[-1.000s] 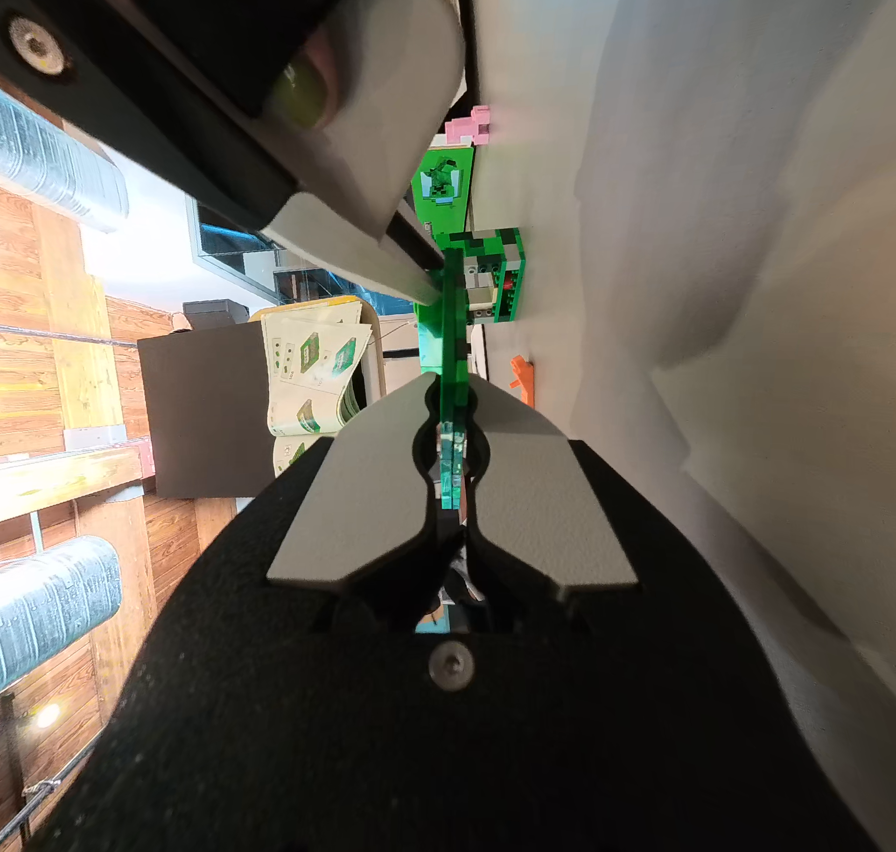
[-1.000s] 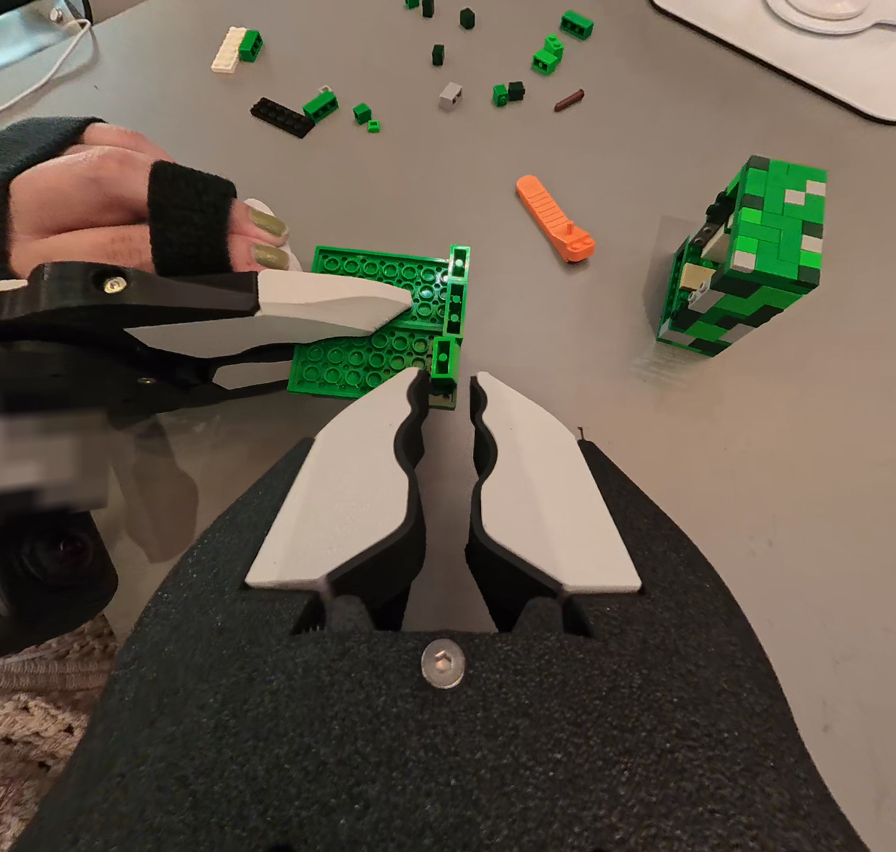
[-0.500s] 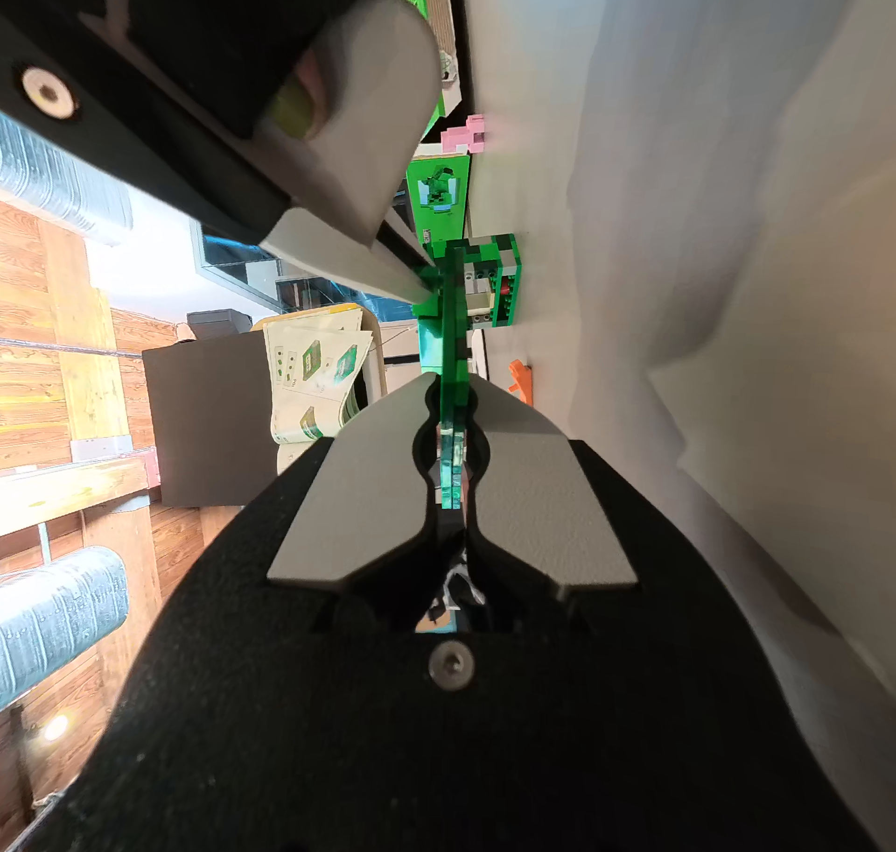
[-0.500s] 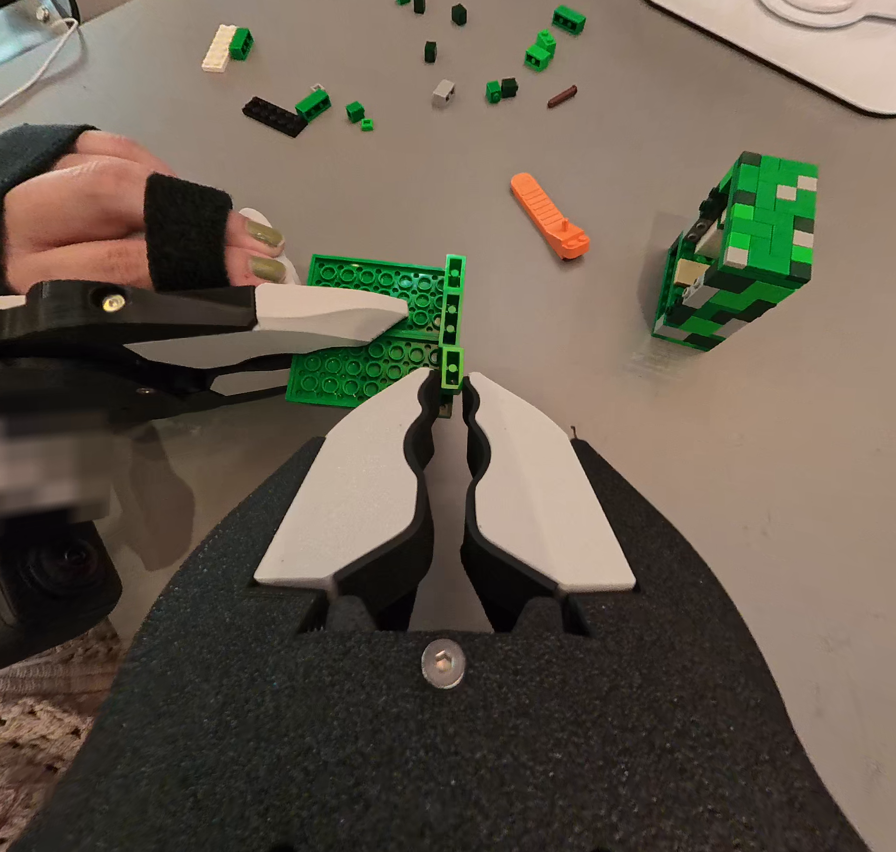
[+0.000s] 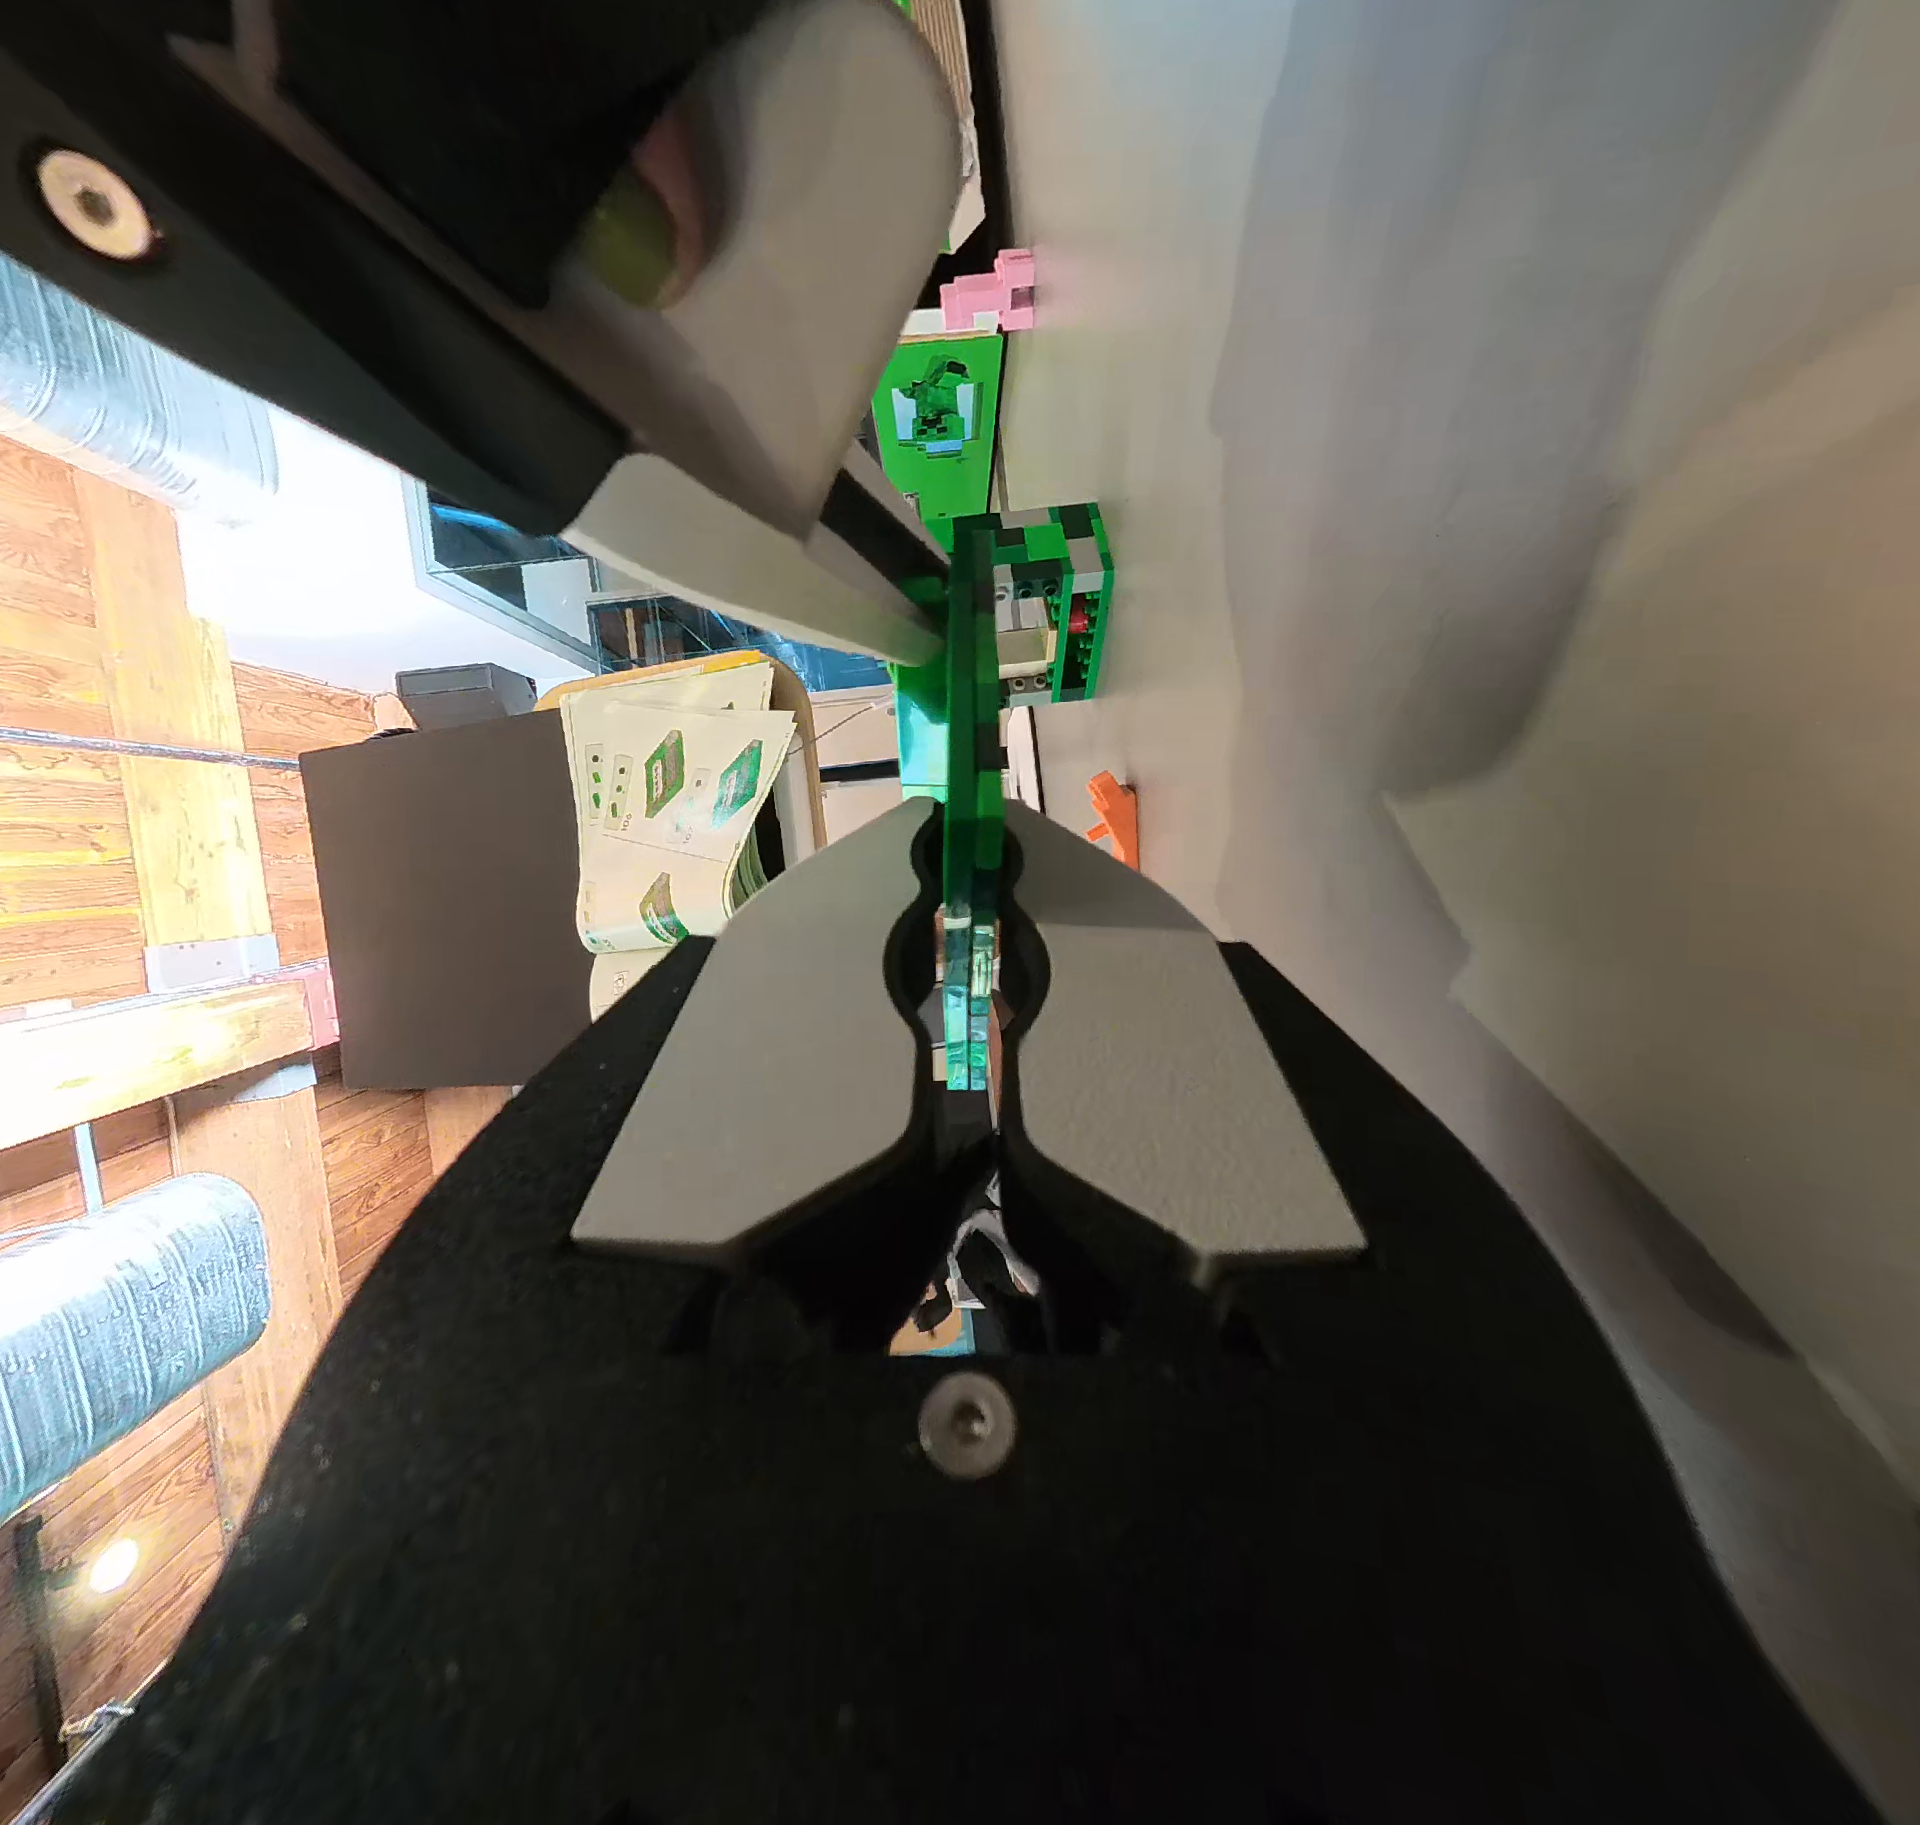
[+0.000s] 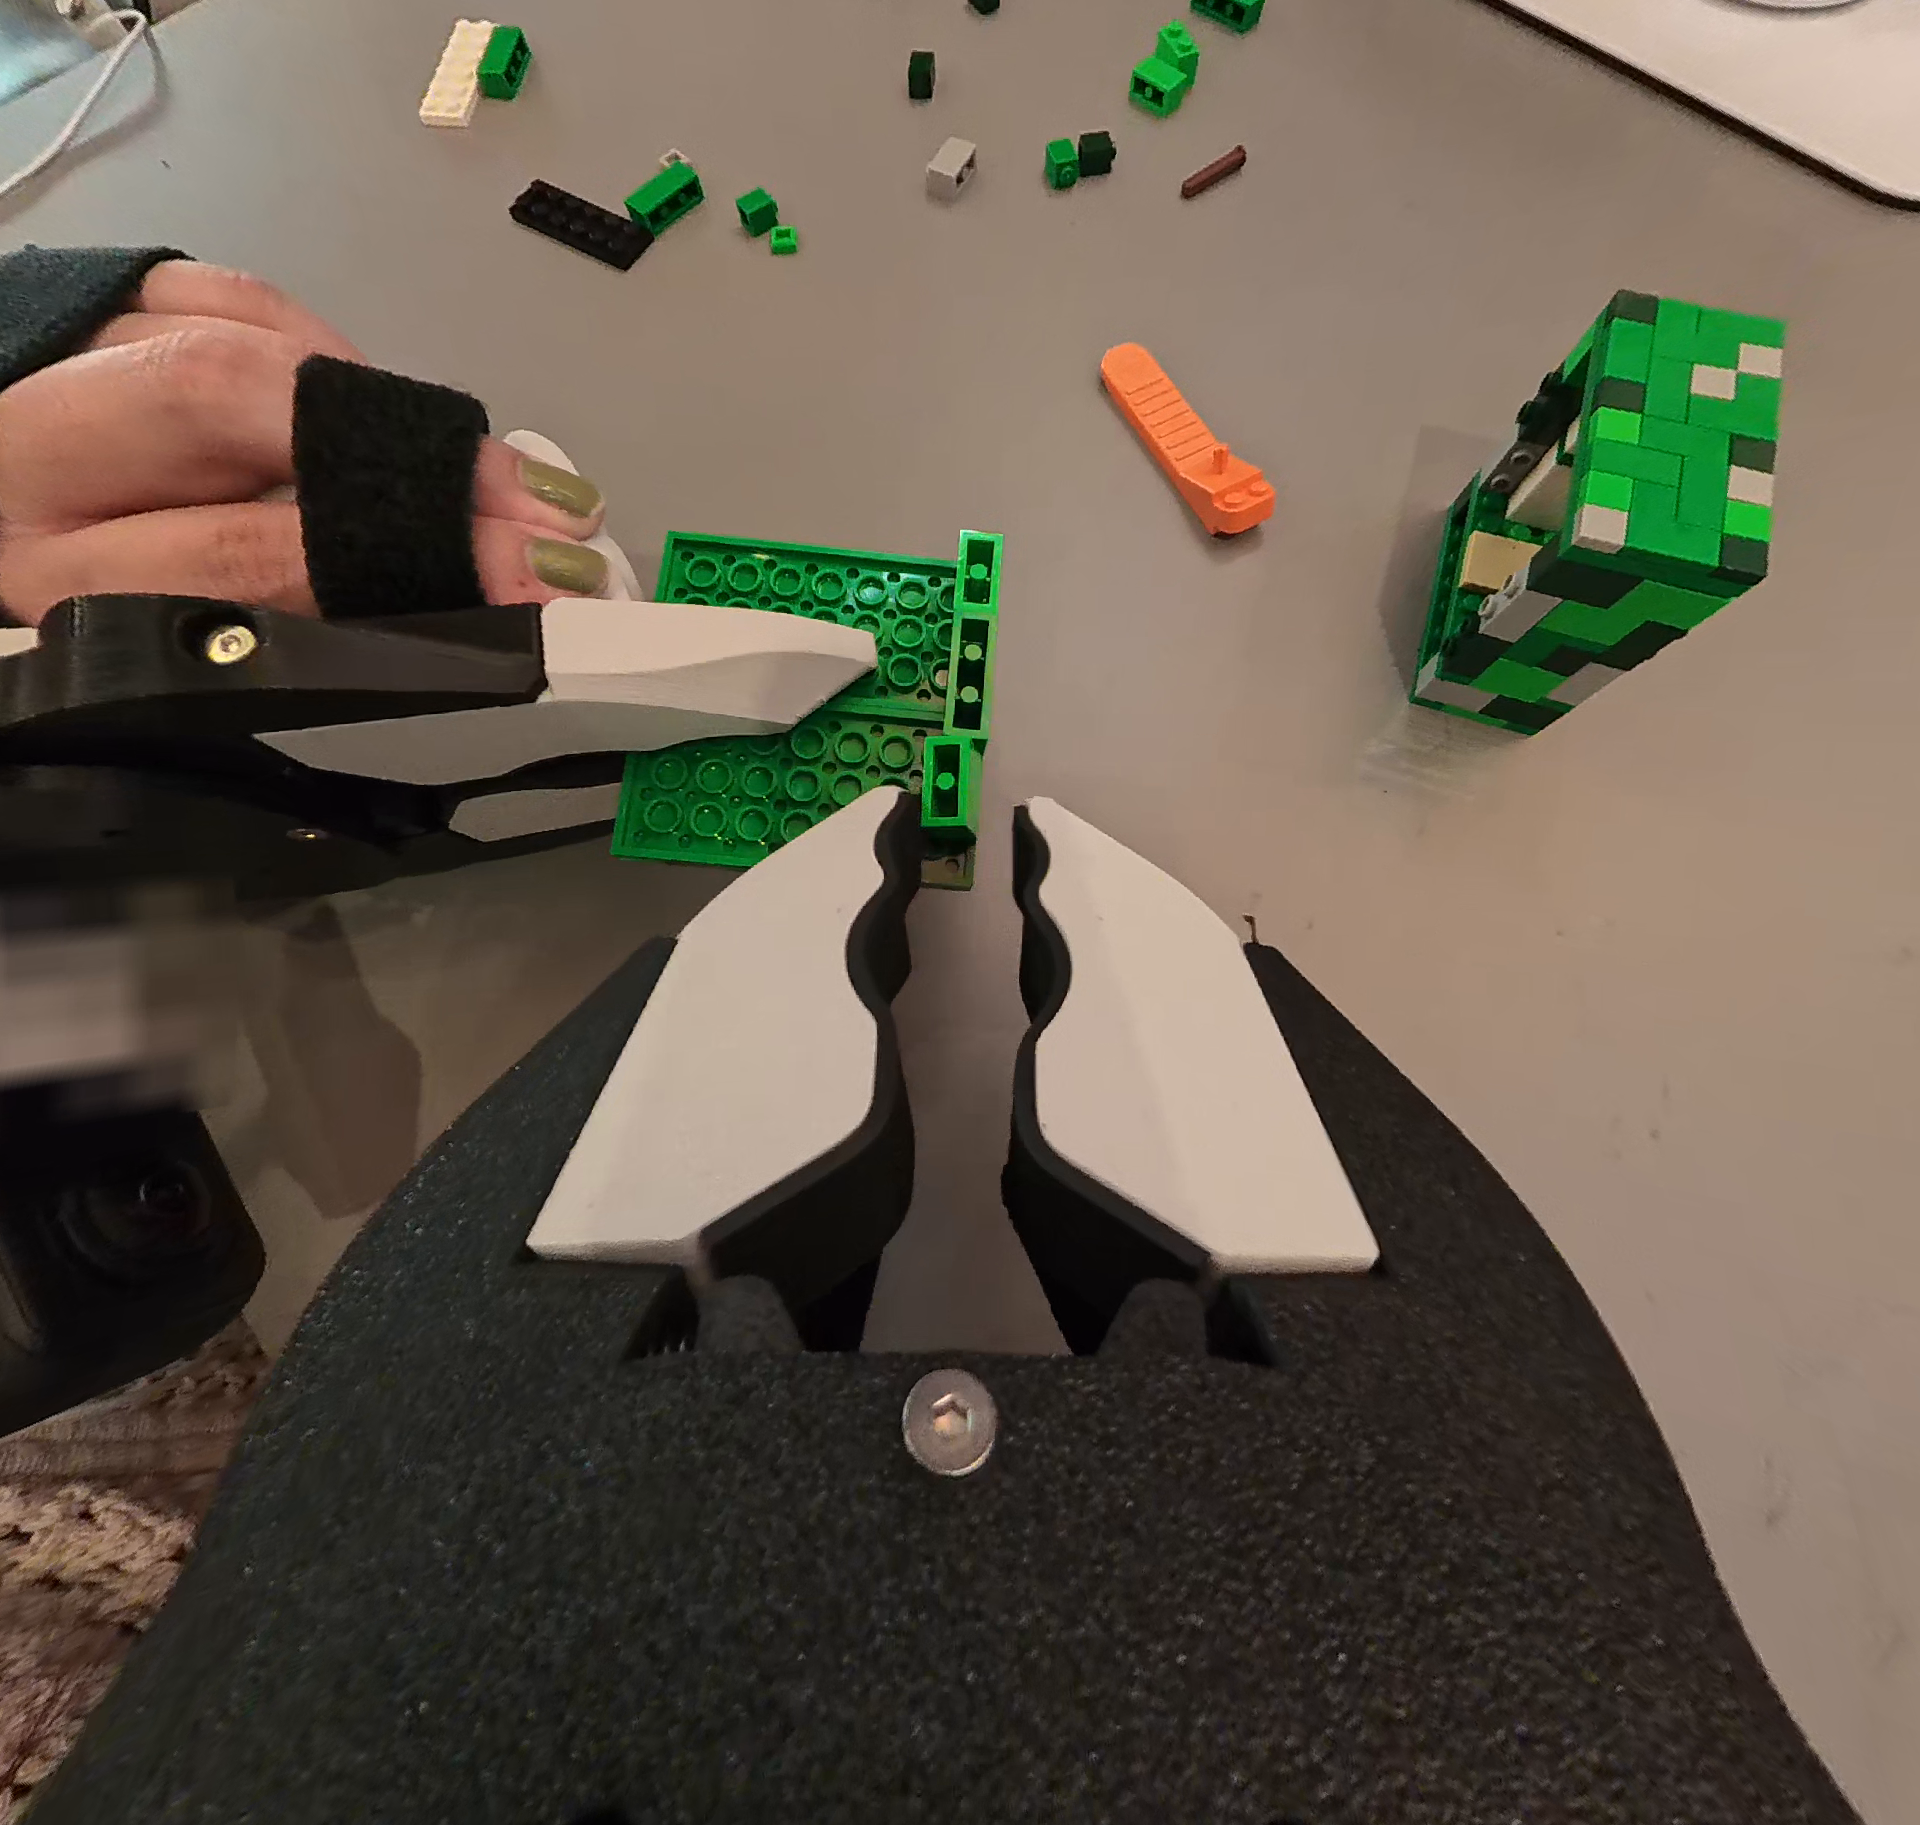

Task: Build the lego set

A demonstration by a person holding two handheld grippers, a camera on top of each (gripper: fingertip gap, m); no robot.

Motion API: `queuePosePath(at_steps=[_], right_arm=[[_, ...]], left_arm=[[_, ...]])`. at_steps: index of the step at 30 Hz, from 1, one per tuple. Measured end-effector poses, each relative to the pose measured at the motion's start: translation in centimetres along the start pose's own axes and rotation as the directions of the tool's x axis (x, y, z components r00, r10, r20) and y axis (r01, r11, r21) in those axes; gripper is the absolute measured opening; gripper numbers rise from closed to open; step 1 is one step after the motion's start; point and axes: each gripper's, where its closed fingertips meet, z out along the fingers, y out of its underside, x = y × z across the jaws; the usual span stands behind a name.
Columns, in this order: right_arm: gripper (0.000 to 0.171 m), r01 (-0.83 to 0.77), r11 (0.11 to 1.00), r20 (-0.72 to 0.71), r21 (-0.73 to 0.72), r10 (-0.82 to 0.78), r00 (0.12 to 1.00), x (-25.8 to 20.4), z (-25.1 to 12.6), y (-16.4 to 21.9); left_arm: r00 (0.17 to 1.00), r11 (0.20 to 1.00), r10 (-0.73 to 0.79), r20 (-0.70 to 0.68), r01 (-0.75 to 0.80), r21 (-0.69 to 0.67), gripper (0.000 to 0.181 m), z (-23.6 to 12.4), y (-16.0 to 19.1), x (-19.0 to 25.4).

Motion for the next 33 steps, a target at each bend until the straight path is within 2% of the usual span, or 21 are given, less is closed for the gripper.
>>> queuePosePath(at_steps=[22,26,28,30,33], right_arm=[[0.017,0.012,1.0,0.012,0.011,-0.012,1.0,0.0,-0.6,0.0],[0.017,0.028,0.997,0.034,0.076,-0.031,0.999,-0.1,-1.1,-0.8],[0.019,0.062,0.986,0.074,0.153,-0.073,0.995,-0.6,-1.8,-1.5],[0.03,0.157,0.958,0.065,0.241,-0.178,0.982,-0.5,-2.9,-2.1],[0.051,0.393,0.84,-0.009,0.373,-0.42,0.907,-0.2,-4.7,-2.3]], left_arm=[[1.0,1.0,-0.006,-0.012,0.006,0.007,0.006,0.0,0.0,0.3],[1.0,1.0,-0.012,-0.01,0.012,0.009,0.006,-0.1,0.1,0.1],[1.0,1.0,-0.026,-0.009,0.026,0.012,0.006,-0.1,0.2,0.0],[0.999,0.999,-0.042,-0.008,0.042,0.025,0.006,-0.2,0.1,-0.2],[0.997,0.995,-0.083,0.002,0.083,0.063,0.006,-0.6,-0.2,-0.7]])
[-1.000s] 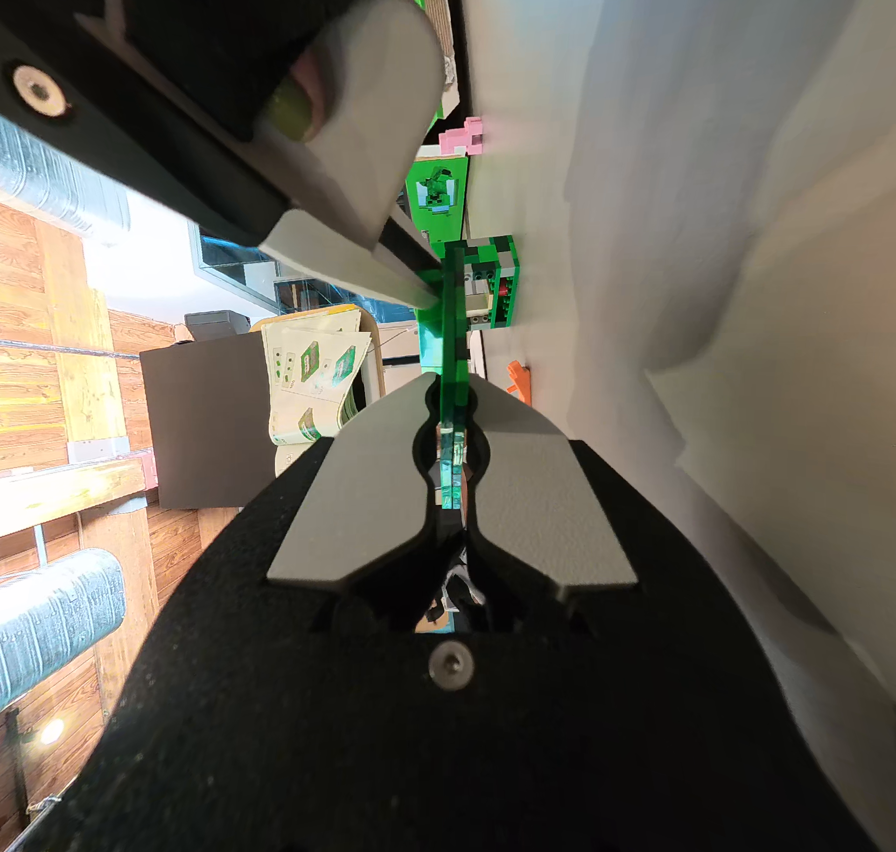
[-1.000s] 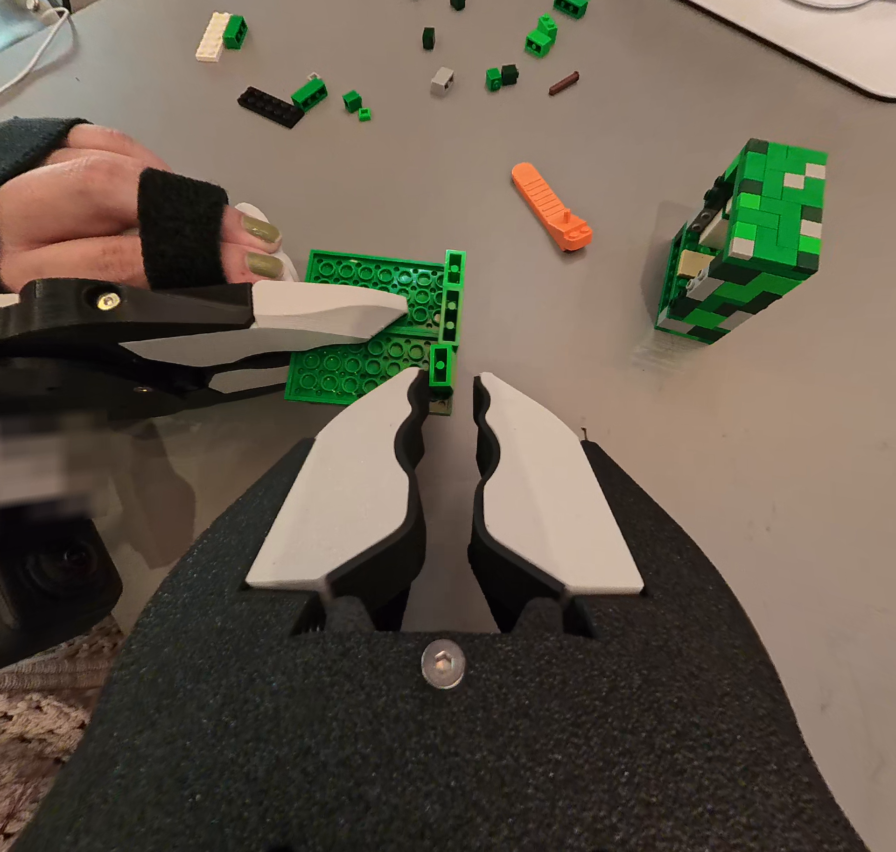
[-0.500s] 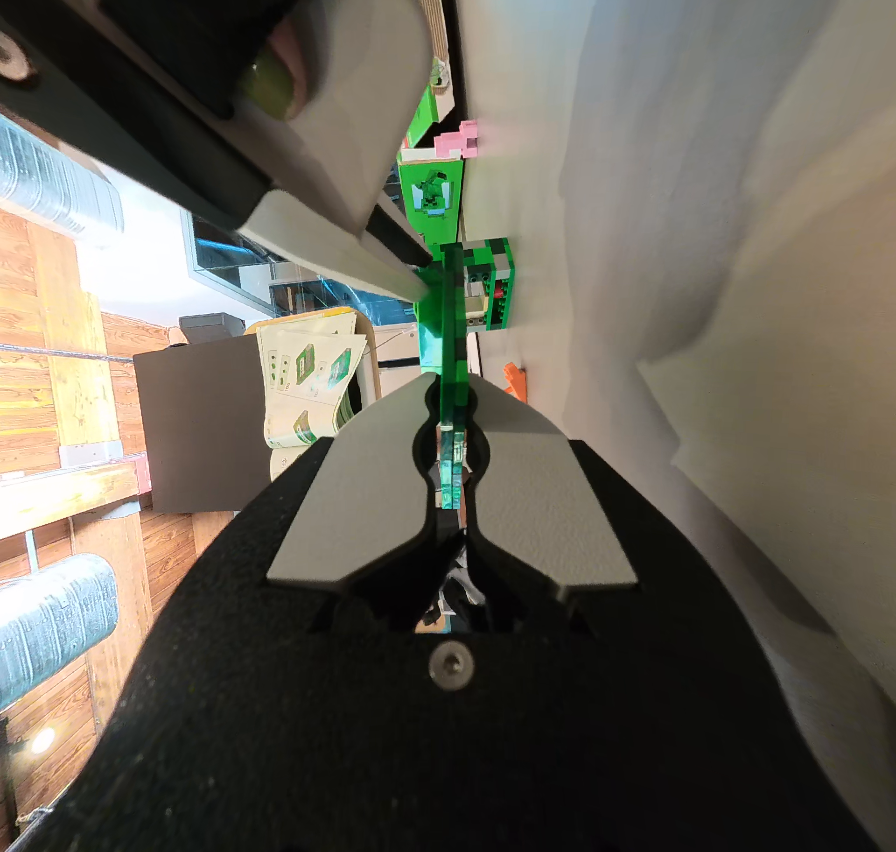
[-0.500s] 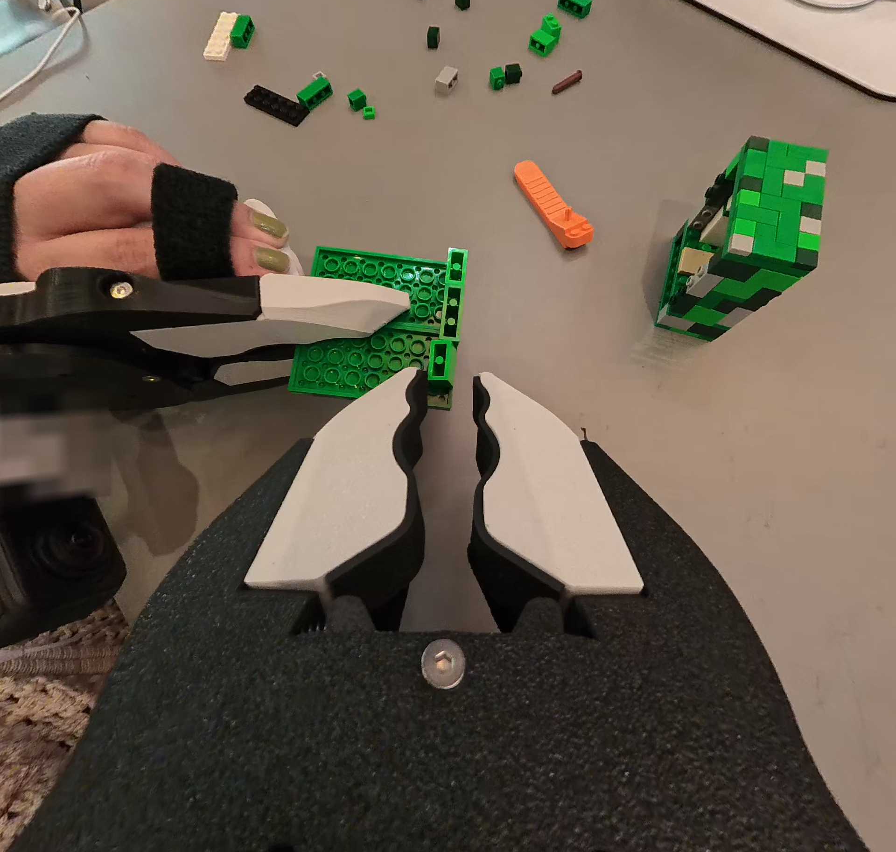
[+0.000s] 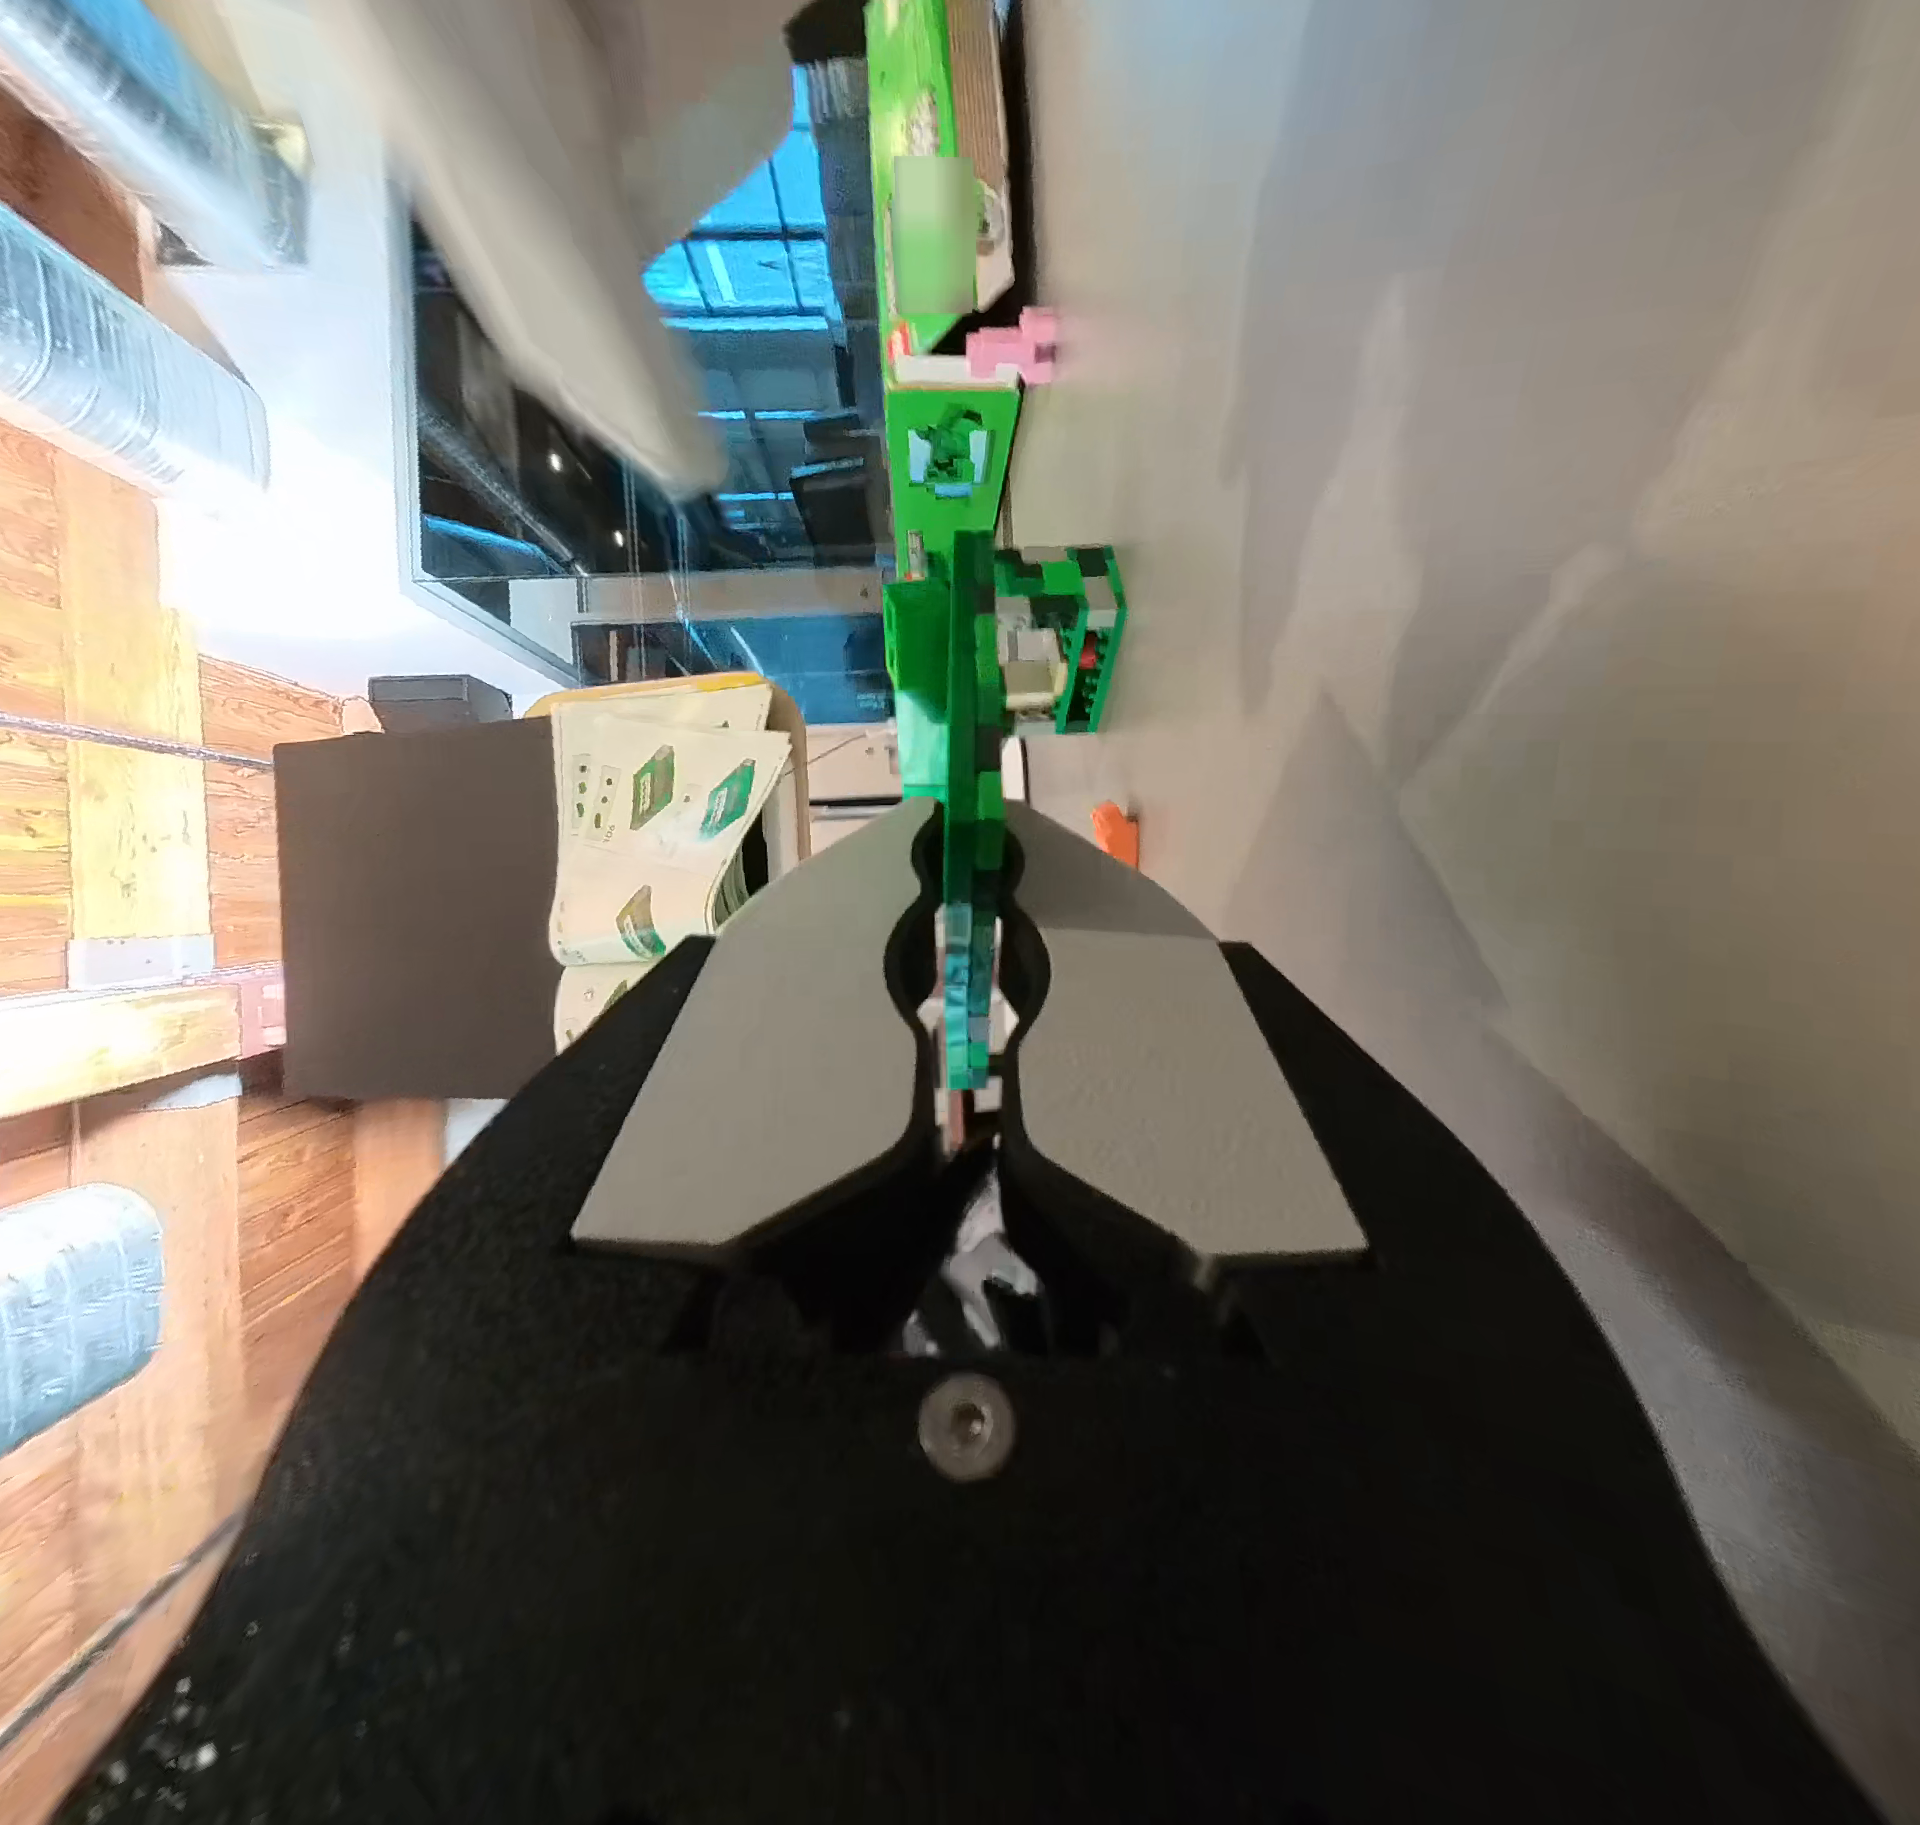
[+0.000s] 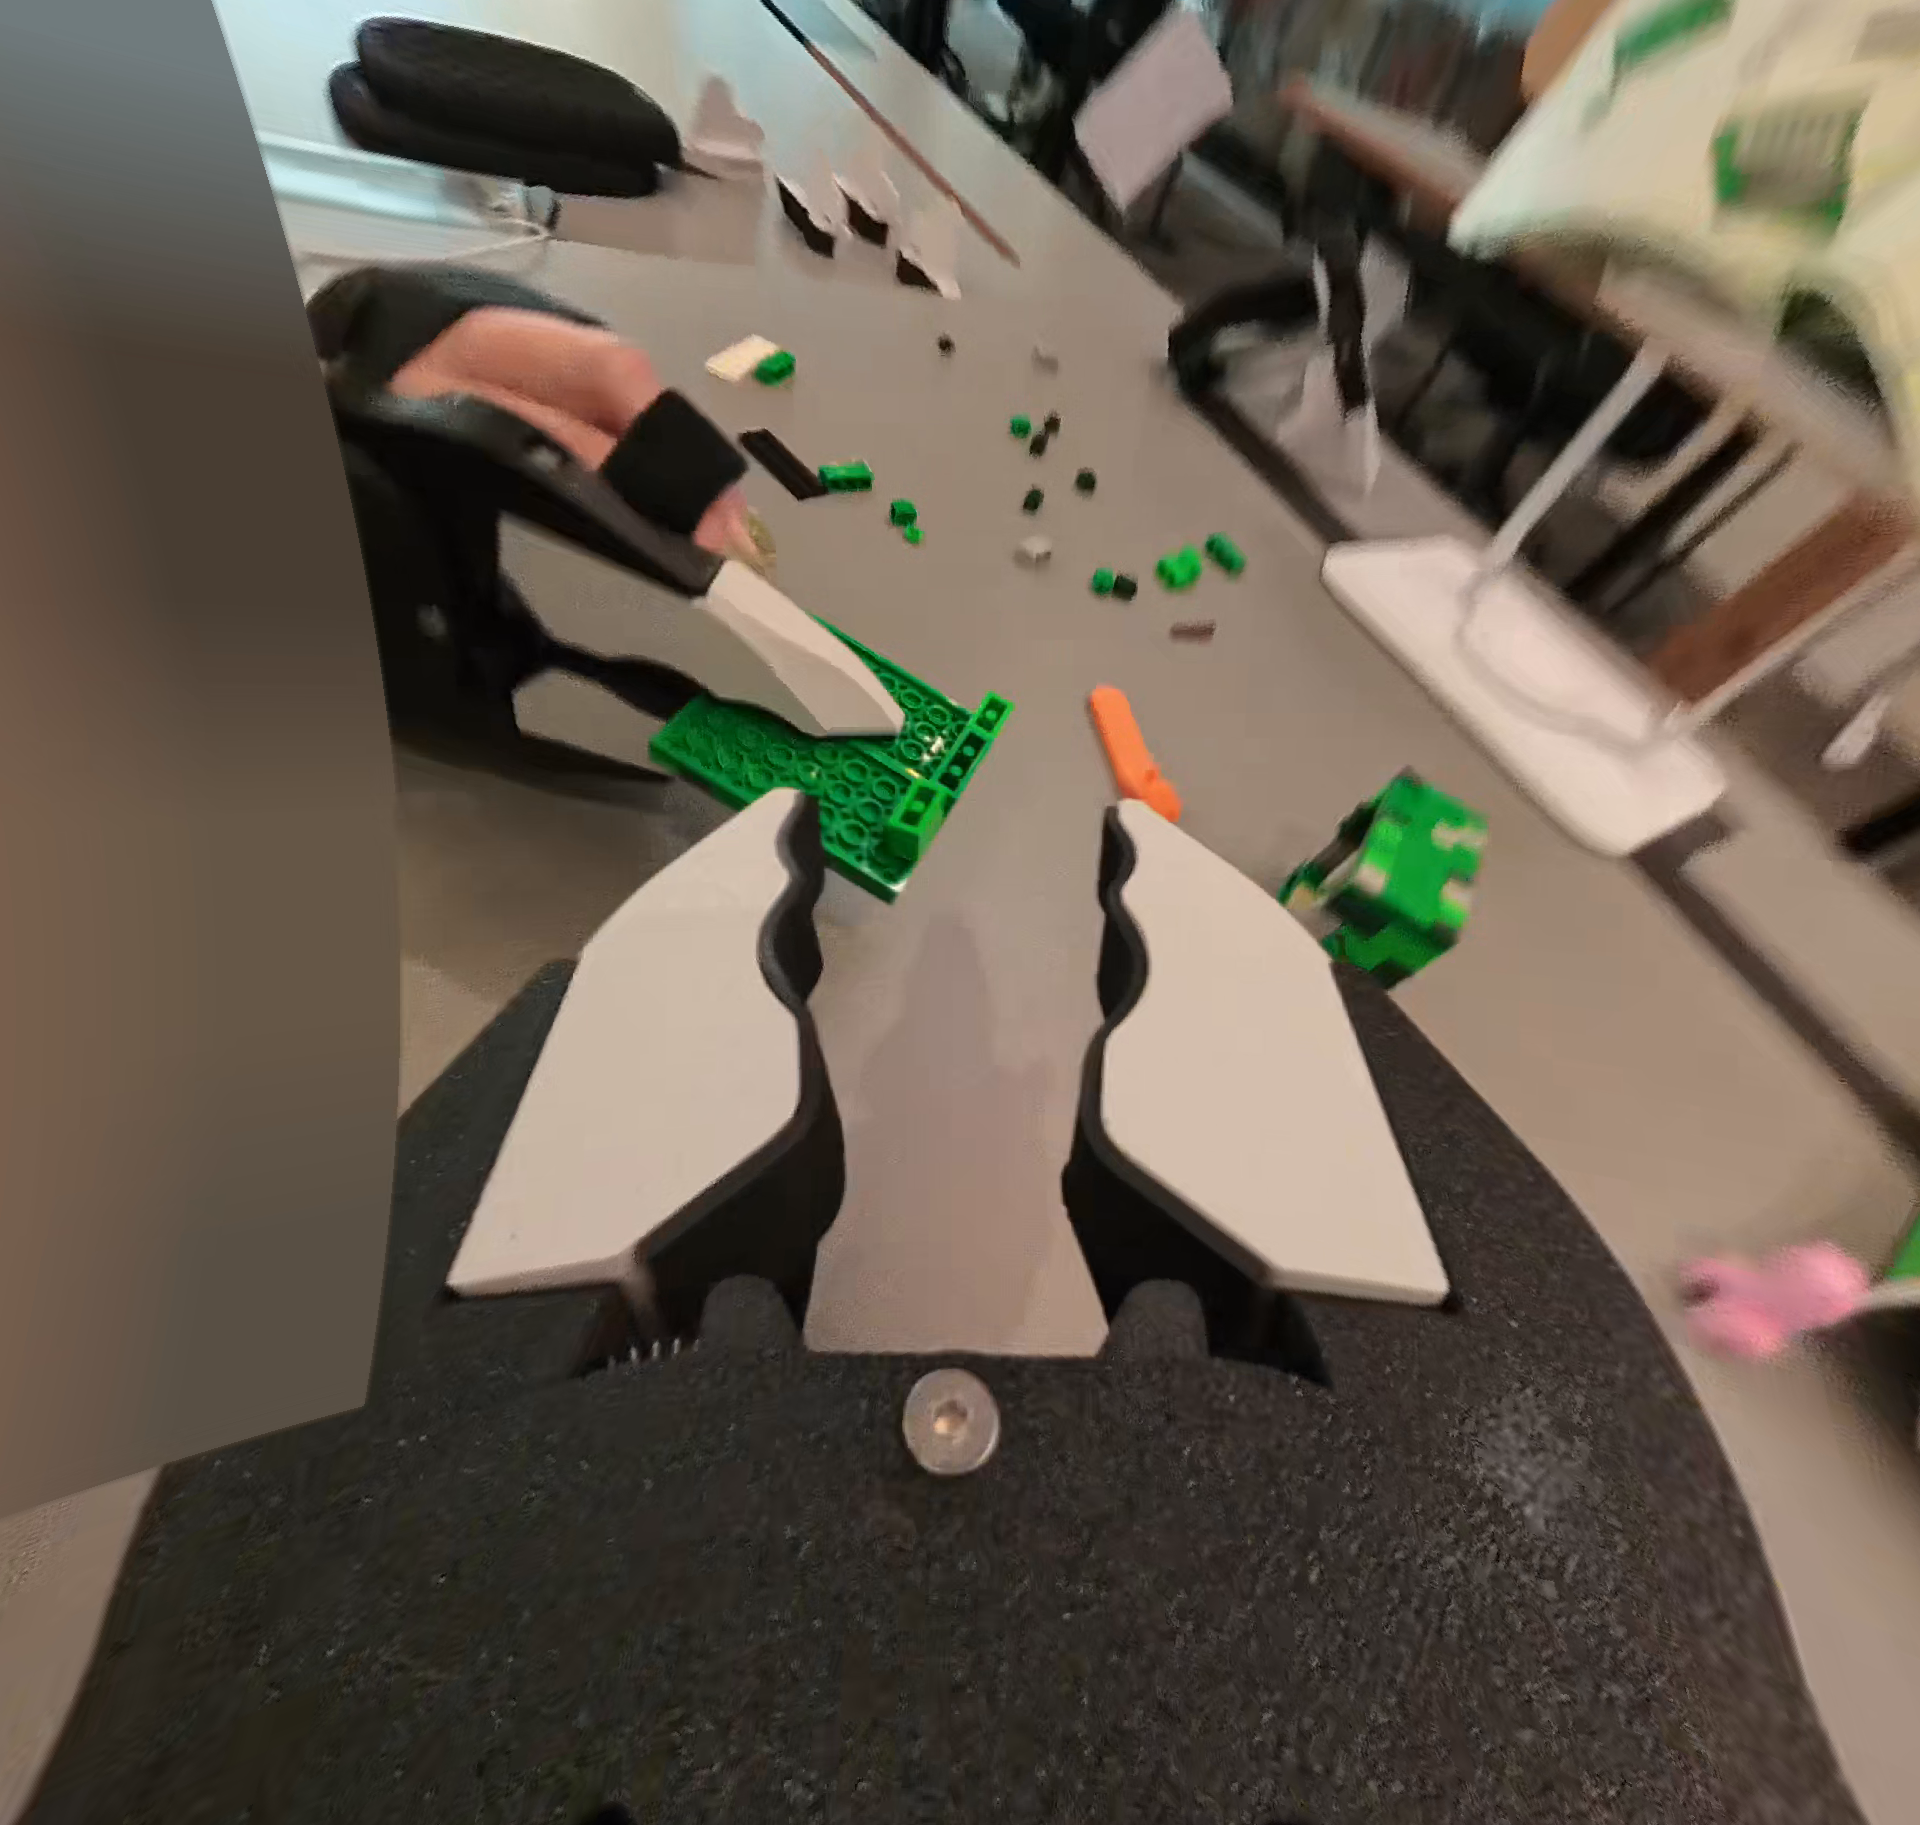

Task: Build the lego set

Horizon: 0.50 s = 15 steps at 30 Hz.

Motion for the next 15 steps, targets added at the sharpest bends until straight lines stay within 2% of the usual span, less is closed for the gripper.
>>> queuePosePath(at_steps=[3,5,7,9,10,13,15], right_arm=[[0.06,0.337,0.938,-0.075,0.079,-0.331,0.941,-0.4,-1.1,0.4],[0.063,0.583,0.812,-0.197,-0.014,-0.574,0.795,-0.3,-0.8,1.2],[0.061,0.765,0.63,-0.28,-0.134,-0.765,0.58,-0.6,-0.1,1.5],[0.057,0.848,0.482,-0.292,-0.219,-0.862,0.415,-1.2,0.9,2.1],[0.053,0.865,0.441,-0.294,-0.24,-0.882,0.368,-1.3,1.4,2.3],[0.049,0.875,0.389,-0.279,-0.287,-0.908,0.312,-1.3,2.2,2.8],[0.045,0.87,0.395,-0.274,-0.296,-0.908,0.318,-1.3,2.6,2.8]], left_arm=[[1.0,0.999,-0.022,0.021,0.021,0.033,0.006,-0.4,-0.7,-0.6],[1.0,0.999,-0.018,0.014,0.017,0.038,0.005,-0.4,-0.9,-0.4],[1.0,0.999,-0.022,0.001,0.022,0.041,0.006,-0.4,-1.0,-0.1],[0.999,0.999,-0.03,-0.011,0.03,0.04,0.006,-0.3,-1.0,0.1],[1.0,0.999,-0.028,-0.013,0.029,0.04,0.006,-0.3,-1.0,0.1],[1.0,0.999,-0.022,-0.019,0.023,0.036,0.006,-0.3,-1.0,0.3],[0.999,0.999,-0.023,-0.023,0.024,0.04,0.006,-0.3,-1.1,0.3]])
